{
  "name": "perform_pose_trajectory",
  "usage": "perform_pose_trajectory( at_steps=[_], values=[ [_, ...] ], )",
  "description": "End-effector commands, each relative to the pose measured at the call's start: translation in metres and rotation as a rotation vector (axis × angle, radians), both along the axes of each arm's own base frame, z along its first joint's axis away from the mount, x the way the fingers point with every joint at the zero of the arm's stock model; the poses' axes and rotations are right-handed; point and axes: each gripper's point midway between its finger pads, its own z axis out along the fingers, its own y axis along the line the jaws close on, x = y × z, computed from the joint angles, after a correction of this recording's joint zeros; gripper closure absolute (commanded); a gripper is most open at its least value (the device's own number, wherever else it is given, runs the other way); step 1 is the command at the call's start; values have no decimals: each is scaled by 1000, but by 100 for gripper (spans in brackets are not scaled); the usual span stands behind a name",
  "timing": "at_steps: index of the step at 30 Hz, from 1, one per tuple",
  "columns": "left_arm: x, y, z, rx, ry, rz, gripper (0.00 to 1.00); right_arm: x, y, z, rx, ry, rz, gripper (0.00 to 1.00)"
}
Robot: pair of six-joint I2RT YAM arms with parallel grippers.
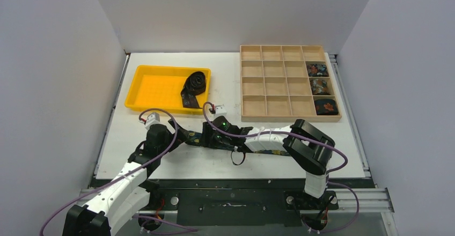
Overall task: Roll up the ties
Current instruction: Roll the tie at the center of the board.
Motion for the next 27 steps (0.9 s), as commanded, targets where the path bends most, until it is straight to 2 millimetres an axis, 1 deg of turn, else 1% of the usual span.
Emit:
perform_pose_trajectory(
  at_steps=[1, 9, 16, 17, 19, 20, 22, 24, 27],
  values=[
    [11, -8, 14, -37, -64, -20, 11, 14, 6, 7, 21, -20, -28, 54],
    [13, -17, 13, -51, -72, -71, 13, 16, -12, -10, -19, 14, -59, 55],
    [12, -24, 10, -55, -55, -117, 14, 16, -20, -16, -23, 30, -66, 56],
    [16, -27, 15, -65, -79, -128, 14, 16, -22, -17, -26, 33, -66, 56],
    [17, -28, 16, -63, -72, -133, 14, 15, -24, -17, -19, 33, -65, 56],
    [18, -28, 17, -61, -74, -129, 14, 15, -24, -15, -8, 28, -66, 56],
    [15, -23, 13, -44, -42, -114, 14, 16, -23, -6, 14, 14, -65, 55],
    [16, -22, 17, -39, -45, -105, 14, 17, -21, 6, 35, -3, -64, 54],
    [16, -17, 21, -26, -48, -84, 14, 22, -19, 31, 61, -46, -63, 53]
  ],
)
